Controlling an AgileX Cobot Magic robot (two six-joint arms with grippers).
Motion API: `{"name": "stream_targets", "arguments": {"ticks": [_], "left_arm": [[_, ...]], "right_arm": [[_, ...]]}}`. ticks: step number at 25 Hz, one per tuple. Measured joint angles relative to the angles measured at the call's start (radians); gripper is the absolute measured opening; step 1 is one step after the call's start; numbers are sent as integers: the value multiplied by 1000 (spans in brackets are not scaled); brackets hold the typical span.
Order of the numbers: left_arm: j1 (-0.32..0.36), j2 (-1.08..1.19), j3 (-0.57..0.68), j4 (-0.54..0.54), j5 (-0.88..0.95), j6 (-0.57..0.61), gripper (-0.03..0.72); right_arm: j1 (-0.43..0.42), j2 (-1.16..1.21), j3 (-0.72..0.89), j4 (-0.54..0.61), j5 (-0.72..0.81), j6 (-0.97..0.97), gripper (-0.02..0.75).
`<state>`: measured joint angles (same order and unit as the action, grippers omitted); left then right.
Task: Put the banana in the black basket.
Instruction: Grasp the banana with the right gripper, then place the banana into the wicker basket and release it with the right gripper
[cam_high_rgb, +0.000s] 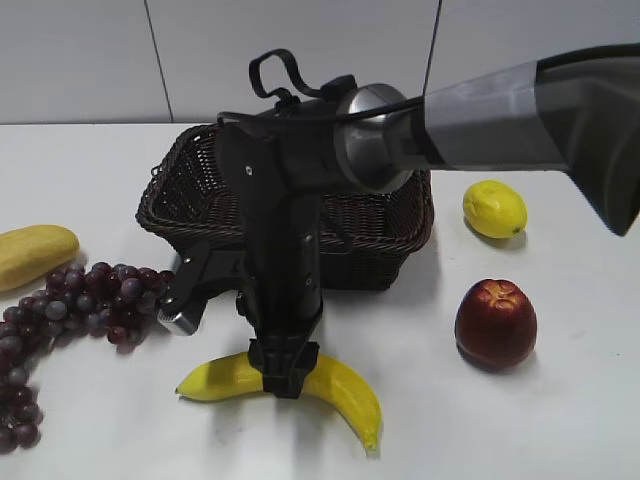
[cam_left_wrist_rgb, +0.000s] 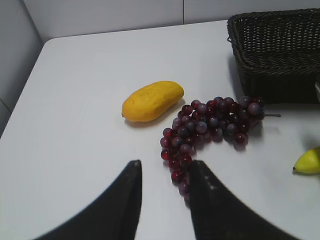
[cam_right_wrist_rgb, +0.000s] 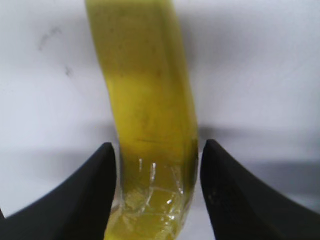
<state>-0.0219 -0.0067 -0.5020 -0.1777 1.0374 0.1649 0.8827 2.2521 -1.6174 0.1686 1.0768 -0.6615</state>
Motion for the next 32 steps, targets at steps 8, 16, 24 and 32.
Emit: {"name": "stream_targets", "arguments": {"ticks": [8, 16, 24, 32], "left_arm": [[0, 0, 0, 0, 0, 0, 319], [0, 0, 0, 0, 0, 0, 319], [0, 0, 0, 0, 0, 0, 319], [0, 0, 0, 0, 0, 0, 319]], "right_arm": [[0, 32, -13, -3, 22, 10, 337], [0, 19, -175, 11, 125, 51, 324], [0, -155, -354, -109, 130, 52, 323], [-12, -151, -391, -472, 25, -17, 323]]}}
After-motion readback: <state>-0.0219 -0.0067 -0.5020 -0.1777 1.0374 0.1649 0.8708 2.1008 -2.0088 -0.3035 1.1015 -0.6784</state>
